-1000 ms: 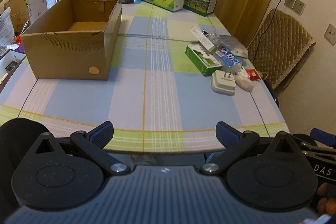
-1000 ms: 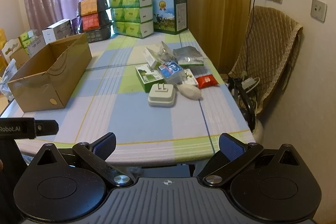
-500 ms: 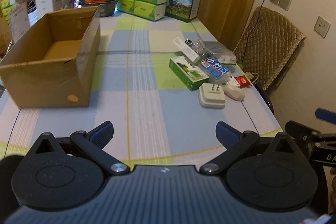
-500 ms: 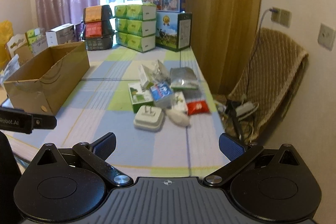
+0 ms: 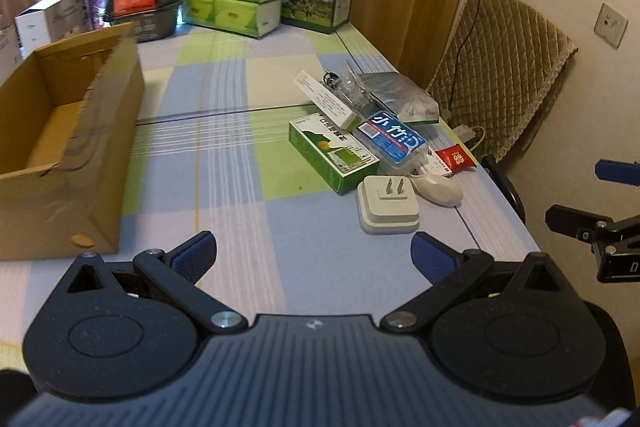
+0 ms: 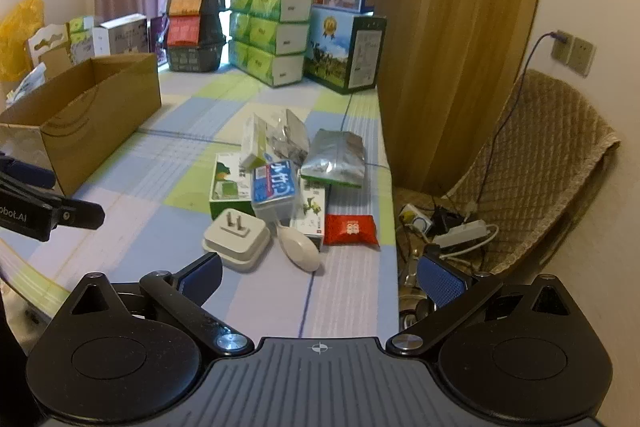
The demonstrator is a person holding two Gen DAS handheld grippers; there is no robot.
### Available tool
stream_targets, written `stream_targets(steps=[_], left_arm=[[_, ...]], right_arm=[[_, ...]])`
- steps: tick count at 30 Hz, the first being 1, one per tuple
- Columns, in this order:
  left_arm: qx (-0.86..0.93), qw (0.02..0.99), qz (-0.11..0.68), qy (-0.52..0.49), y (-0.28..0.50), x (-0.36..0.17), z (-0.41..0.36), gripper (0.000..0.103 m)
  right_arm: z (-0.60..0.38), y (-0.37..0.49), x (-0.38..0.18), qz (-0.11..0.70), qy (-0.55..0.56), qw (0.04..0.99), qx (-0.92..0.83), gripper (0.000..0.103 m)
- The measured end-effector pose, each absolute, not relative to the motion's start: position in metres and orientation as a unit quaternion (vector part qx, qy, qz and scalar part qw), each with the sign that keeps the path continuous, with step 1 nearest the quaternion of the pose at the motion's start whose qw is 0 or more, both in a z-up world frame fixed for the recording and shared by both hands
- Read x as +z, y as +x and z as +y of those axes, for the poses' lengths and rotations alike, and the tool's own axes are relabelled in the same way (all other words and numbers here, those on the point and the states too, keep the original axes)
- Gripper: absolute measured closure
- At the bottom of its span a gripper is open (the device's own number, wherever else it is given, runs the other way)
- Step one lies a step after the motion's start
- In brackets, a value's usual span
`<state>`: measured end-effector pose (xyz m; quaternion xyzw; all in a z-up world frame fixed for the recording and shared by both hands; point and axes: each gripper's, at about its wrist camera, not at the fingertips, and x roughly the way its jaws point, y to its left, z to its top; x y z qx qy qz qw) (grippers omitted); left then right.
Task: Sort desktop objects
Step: 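Move both tools toward the cluster of items on the table, then grasp the white plug adapter with the left tool while the right tool grasps the red snack packet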
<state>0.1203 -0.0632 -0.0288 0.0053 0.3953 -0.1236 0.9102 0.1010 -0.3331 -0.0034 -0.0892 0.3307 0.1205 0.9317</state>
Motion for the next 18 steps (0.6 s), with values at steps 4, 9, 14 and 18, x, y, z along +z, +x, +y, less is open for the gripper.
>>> stream_targets(steps=[4,9,14,18], left_arm=[[-0.132,0.907,0.400,0.014,0.141,-0.041,-0.074,0.001],[-0.150,0.902,0.404,0.023,0.166,-0.058,-0.088,0.002],[-0.185,0.892,0.411,0.014,0.193,-0.076,-0.099,0.005],[-0.212,0.882,0.420,0.027,0.213,-0.090,-0.114,0.008]], right_arm=[[-0.341,0.123,-0.014,0.340,-0.105,0.925,0.131,0.002],[-0.351,0.152,-0.029,0.355,-0.115,0.918,0.131,0.002],[-0.354,0.181,-0.049,0.370,-0.115,0.911,0.137,0.013],[-0.354,0.204,-0.066,0.383,-0.109,0.906,0.145,0.018]])
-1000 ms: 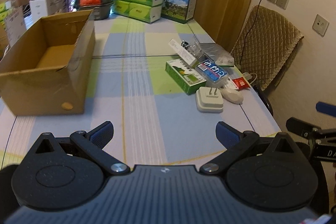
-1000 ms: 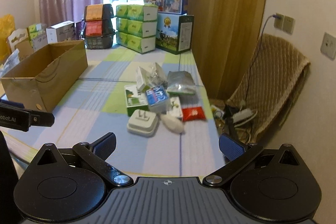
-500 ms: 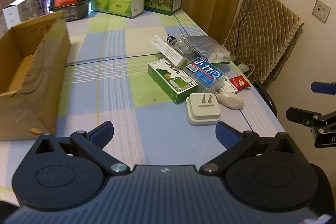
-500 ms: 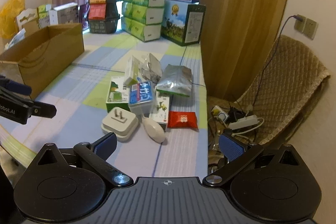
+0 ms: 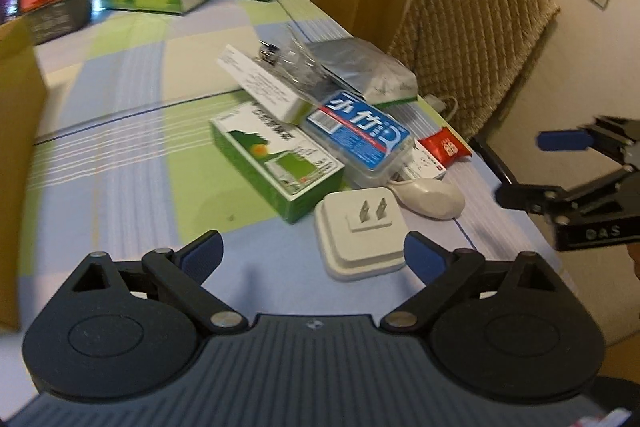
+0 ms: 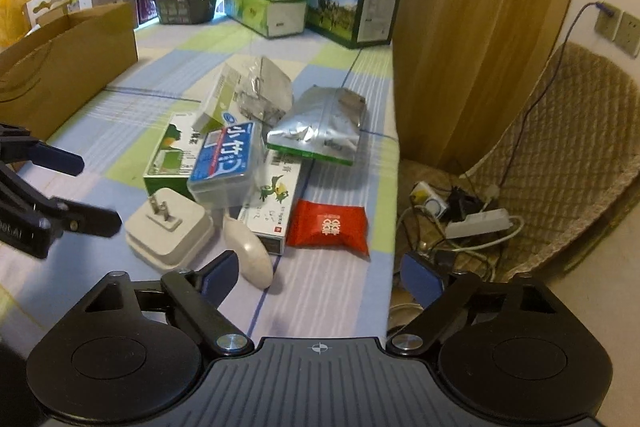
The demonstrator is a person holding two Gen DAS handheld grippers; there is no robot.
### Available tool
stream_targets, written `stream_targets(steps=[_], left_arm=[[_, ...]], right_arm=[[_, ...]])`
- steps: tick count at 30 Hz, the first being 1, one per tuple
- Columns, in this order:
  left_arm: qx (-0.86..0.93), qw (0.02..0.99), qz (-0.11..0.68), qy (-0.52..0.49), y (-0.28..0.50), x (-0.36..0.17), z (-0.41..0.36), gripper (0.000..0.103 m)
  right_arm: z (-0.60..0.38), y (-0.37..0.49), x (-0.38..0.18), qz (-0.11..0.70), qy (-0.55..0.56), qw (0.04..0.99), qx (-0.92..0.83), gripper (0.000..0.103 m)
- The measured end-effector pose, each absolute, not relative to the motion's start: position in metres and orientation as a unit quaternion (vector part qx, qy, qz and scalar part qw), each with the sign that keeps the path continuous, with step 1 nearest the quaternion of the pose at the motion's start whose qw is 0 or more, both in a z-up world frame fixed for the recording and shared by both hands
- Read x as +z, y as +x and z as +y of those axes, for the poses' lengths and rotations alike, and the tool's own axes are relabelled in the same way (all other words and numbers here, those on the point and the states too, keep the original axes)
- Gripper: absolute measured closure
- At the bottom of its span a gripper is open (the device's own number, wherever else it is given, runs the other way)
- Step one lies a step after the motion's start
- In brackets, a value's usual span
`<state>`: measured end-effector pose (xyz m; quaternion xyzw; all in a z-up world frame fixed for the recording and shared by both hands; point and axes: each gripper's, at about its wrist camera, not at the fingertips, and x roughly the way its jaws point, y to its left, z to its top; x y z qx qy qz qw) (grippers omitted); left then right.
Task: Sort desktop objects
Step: 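Grasp the white plug adapter with the left tool while the right tool grasps the red snack packet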
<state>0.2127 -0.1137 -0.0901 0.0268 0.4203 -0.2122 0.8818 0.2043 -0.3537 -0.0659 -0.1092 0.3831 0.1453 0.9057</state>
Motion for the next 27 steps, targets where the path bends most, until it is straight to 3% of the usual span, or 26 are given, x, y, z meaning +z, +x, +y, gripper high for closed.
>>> stream_targets(steps=[9,12,16,25,27], left_arm=[[-0.229,0.864,0.446,0.035,0.233,-0.109,-0.144,0.012],[-0.226,0.862,0.452,0.049,0.236,-0.117,-0.152,0.019],[-0.229,0.858,0.457,0.047,0.238,-0.124,-0.155,0.039],[-0.203,0.869,0.450,0.046,0.231,-0.124,-0.129,0.039],[-0.197,0.870,0.450,0.045,0.230,-0.123,-0.123,0.039]], right_arm=[[-0.364,0.240,-0.087,0.402,-0.074,0.900,0.151,0.023],[-0.369,0.250,-0.091,0.406,-0.056,0.900,0.149,0.023],[-0.374,0.261,-0.095,0.412,-0.038,0.898,0.150,0.024],[-0.374,0.285,-0.099,0.406,-0.030,0.900,0.155,0.024],[-0.374,0.286,-0.098,0.403,-0.030,0.902,0.150,0.029]])
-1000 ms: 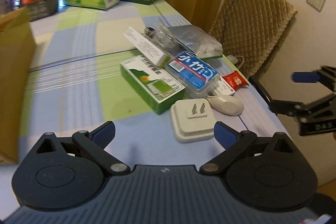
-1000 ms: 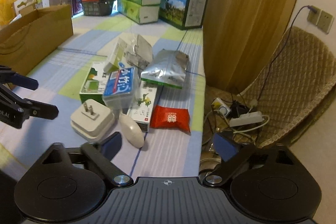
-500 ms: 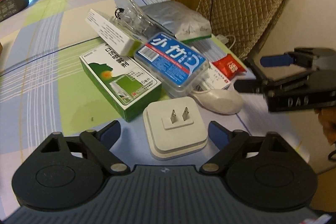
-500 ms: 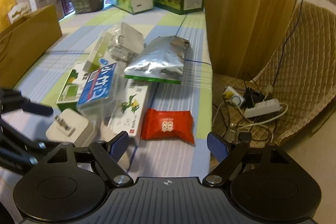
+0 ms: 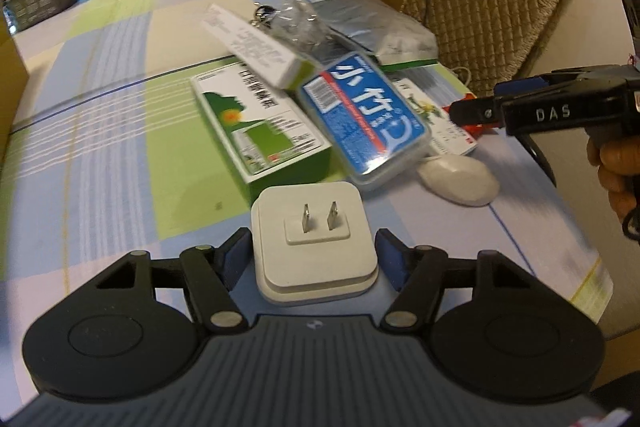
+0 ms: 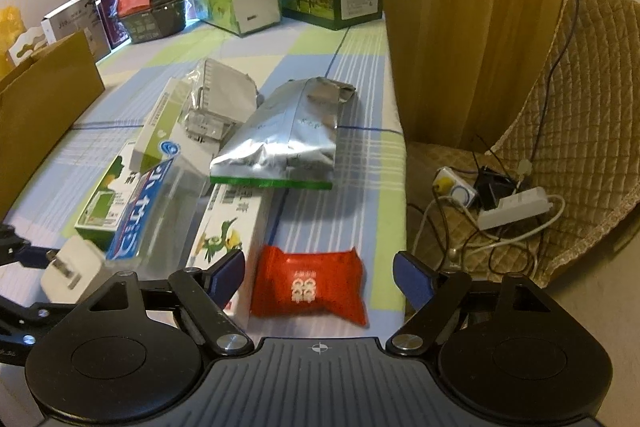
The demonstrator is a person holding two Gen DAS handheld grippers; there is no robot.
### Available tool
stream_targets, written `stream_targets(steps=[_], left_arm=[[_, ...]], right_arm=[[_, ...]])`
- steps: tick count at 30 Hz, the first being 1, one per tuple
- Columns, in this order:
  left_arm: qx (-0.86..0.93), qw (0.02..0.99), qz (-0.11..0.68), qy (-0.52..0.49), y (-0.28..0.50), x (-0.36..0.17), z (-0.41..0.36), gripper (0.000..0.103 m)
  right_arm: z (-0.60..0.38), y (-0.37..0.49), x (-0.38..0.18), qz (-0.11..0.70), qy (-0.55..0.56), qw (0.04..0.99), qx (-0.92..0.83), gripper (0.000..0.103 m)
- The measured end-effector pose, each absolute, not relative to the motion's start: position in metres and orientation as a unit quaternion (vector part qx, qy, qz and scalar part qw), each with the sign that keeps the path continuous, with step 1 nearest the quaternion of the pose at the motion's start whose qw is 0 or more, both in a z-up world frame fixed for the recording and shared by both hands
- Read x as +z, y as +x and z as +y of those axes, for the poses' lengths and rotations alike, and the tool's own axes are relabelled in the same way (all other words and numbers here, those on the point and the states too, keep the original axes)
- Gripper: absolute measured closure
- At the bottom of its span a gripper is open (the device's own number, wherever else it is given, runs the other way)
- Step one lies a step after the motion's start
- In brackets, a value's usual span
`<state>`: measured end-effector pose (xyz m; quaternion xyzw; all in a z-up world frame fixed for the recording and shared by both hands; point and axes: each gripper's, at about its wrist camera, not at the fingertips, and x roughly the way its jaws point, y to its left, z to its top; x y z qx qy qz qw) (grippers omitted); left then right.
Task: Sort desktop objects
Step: 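Grasp the white plug adapter with the left tool while the right tool grasps the red snack packet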
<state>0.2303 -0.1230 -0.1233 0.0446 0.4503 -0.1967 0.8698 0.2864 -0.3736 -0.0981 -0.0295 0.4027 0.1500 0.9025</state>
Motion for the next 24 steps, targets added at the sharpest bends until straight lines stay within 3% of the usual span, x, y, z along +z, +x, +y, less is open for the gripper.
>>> stream_targets(steps=[12,17,21,24], left_arm=[[-0.186,0.881,0.433,0.053,0.224,-0.121,-0.111,0.038],[-0.182,0.883,0.429,0.057,0.226,-0.121,-0.108,0.036],[-0.182,0.885,0.423,0.073,0.226,-0.122,-0.112,0.036],[-0.181,0.884,0.422,0.085,0.227,-0.124,-0.116,0.036]], right_arm=[[-0.357,0.286,-0.116,0.420,-0.038,0.895,0.143,0.037],[-0.341,0.287,-0.118,0.416,-0.063,0.898,0.130,0.049],[-0.343,0.281,-0.114,0.413,-0.059,0.900,0.127,0.064],[-0.345,0.276,-0.112,0.416,-0.060,0.898,0.129,0.065]])
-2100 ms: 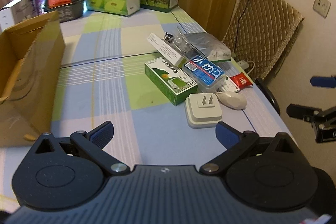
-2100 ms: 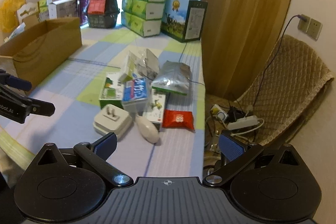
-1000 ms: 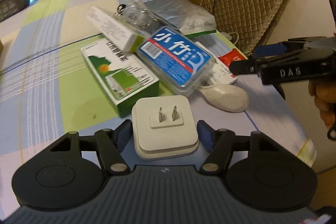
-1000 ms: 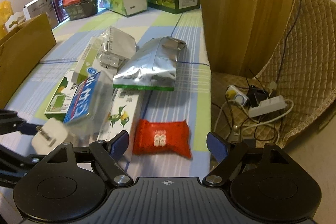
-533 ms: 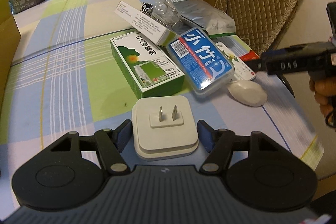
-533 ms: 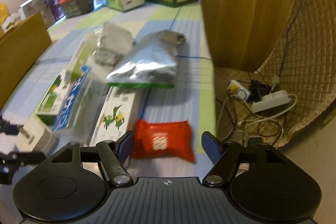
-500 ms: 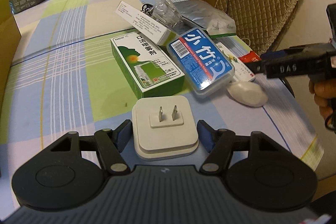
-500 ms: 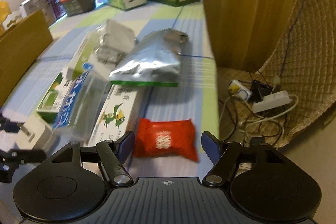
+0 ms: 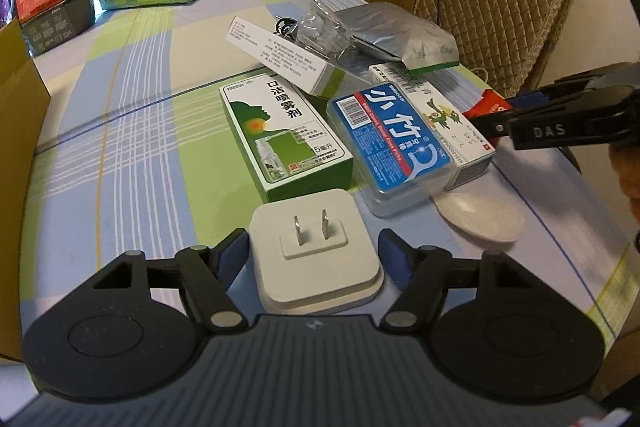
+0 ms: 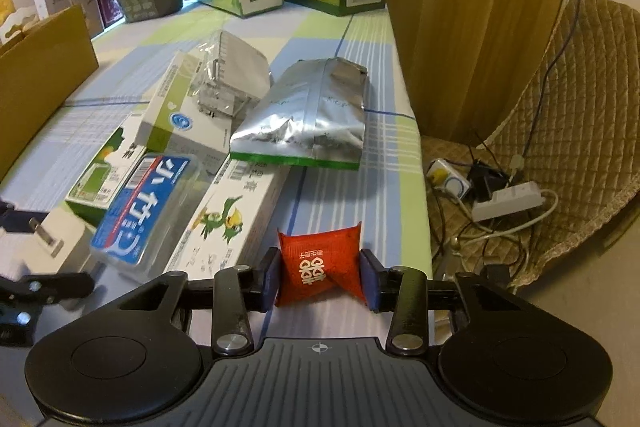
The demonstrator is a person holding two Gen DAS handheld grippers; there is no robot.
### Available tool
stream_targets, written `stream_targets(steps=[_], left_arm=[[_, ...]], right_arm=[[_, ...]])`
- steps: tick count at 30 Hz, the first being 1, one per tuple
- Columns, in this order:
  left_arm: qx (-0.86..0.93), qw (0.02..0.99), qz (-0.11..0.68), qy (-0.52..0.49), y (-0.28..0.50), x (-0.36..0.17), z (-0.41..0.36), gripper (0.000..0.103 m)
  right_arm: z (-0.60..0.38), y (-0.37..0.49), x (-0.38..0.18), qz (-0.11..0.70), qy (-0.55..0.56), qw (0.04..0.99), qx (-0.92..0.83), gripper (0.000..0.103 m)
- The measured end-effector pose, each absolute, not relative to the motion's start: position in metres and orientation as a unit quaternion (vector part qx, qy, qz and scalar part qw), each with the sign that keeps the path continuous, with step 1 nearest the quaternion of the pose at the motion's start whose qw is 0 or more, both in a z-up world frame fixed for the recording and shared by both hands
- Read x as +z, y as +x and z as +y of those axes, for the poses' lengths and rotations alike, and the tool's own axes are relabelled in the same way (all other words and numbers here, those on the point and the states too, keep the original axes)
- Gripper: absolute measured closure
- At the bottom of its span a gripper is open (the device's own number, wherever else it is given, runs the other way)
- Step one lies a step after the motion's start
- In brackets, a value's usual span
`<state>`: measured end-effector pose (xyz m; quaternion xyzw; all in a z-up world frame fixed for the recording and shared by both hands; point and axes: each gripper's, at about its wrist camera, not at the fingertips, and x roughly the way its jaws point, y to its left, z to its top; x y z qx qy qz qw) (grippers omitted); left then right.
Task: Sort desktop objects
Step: 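Grasp the white plug adapter with the left tool while the right tool grasps the red snack packet, then carry the plug and red packet in both tools over the cardboard box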
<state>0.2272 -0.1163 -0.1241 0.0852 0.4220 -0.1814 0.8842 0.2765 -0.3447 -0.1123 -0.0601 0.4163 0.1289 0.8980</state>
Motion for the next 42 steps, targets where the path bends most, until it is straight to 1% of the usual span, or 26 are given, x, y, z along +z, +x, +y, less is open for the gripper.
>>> stream_targets(steps=[3,7,13,20,28,34,42], left_arm=[[-0.182,0.882,0.426,0.086,0.229,-0.128,-0.115,0.036],[-0.181,0.882,0.427,0.085,0.225,-0.126,-0.109,0.041],[-0.174,0.886,0.422,0.081,0.212,-0.113,-0.091,0.042],[-0.160,0.898,0.403,0.076,0.194,-0.077,-0.064,0.042],[-0.140,0.912,0.380,0.061,0.156,-0.021,-0.023,0.042],[-0.111,0.922,0.368,0.045,0.116,0.005,0.015,0.042],[-0.061,0.937,0.342,0.032,0.082,0.039,0.070,0.042]], right_arm=[[-0.346,0.270,-0.110,0.418,-0.055,0.899,0.124,0.066],[-0.344,0.260,-0.097,0.411,-0.044,0.902,0.124,0.066],[-0.332,0.246,-0.069,0.400,-0.034,0.907,0.131,0.066],[-0.297,0.224,-0.029,0.377,-0.034,0.913,0.154,0.066],[-0.242,0.176,0.024,0.340,-0.026,0.923,0.180,0.066],[-0.199,0.139,0.048,0.316,-0.015,0.923,0.219,0.066],[-0.143,0.109,0.064,0.297,-0.014,0.917,0.267,0.066]])
